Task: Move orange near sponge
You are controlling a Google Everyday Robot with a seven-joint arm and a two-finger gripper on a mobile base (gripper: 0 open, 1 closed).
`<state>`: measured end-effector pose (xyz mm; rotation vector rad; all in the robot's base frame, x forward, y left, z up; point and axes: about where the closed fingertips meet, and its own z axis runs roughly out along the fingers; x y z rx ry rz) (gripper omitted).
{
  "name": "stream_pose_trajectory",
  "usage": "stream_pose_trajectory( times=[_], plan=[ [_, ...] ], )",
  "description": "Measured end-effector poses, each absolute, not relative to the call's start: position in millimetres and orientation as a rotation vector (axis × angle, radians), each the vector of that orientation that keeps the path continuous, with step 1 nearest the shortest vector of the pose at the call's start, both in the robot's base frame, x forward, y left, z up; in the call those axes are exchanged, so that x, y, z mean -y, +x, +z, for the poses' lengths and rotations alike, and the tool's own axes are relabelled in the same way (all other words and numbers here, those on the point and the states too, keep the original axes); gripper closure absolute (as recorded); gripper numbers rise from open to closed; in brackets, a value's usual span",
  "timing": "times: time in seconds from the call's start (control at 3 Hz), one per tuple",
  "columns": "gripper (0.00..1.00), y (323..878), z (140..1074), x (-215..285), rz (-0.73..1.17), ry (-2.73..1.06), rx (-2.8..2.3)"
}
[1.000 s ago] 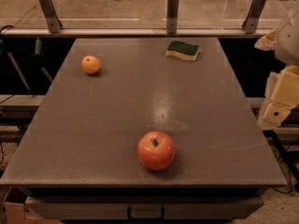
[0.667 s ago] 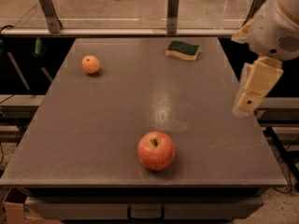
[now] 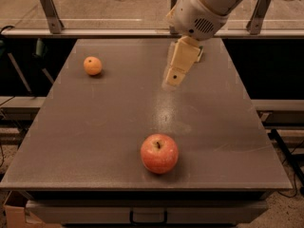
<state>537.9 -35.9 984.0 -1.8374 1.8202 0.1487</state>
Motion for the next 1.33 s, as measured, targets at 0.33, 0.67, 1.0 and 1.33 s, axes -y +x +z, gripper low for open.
stream_pose_trajectory(
  times=[0.33,0.67,1.0,1.33],
  plan=[
    [0.00,539.2,983.9,35.1,0.150,-1.833,-1.821],
    [0.00,552.7,982.7,26.9,0.162,-1.782,-1.829],
    [0.00,587.0,976.3,-28.8,0.274,-1.738,-1.740],
    [0.00,631.0,962.2,-100.9,0.424,-1.672,-1.629]
  ],
)
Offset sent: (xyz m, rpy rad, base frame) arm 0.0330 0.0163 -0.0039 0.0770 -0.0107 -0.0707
